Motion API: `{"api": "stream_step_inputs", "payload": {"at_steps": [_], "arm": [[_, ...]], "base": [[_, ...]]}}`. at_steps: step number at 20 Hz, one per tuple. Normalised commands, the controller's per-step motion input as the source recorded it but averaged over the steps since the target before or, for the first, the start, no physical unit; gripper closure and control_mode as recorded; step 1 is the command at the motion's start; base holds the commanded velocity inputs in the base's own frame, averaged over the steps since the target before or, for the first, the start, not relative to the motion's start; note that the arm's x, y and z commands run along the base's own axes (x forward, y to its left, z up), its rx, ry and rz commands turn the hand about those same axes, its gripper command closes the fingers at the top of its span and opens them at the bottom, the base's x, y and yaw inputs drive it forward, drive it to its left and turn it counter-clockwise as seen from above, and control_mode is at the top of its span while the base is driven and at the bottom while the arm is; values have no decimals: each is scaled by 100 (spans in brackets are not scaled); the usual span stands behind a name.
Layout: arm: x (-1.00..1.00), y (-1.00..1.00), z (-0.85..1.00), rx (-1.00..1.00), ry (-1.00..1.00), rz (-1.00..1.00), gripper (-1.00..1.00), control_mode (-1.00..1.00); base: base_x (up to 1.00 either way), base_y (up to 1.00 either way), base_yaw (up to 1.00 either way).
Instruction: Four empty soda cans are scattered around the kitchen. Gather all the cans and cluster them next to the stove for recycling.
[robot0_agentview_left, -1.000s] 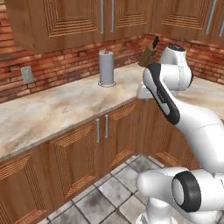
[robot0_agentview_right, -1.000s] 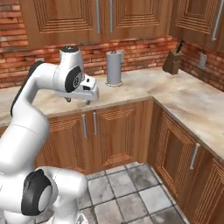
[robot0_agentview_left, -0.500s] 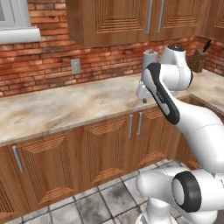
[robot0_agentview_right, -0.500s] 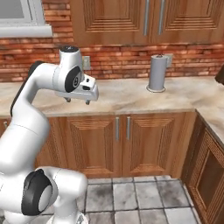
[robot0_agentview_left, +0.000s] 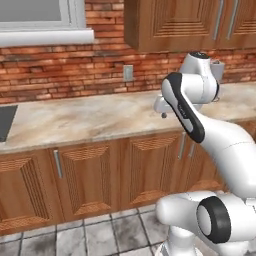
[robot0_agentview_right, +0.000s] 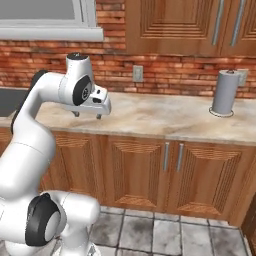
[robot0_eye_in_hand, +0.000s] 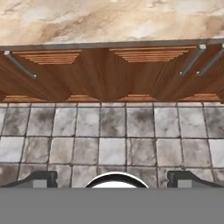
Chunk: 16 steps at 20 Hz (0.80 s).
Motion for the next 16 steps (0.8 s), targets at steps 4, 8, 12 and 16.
{"api": "stream_step_inputs", "payload": {"at_steps": [4,8,12,16], "arm": [[0,0,0,0,0,0,-100,100],[0,0,0,0,0,0,-100,100],[0,0,0,0,0,0,-100,100],[0,0,0,0,0,0,-100,100]], "base": [[3,44,38],[3,42,39],[1,41,40],[1,42,40]]}}
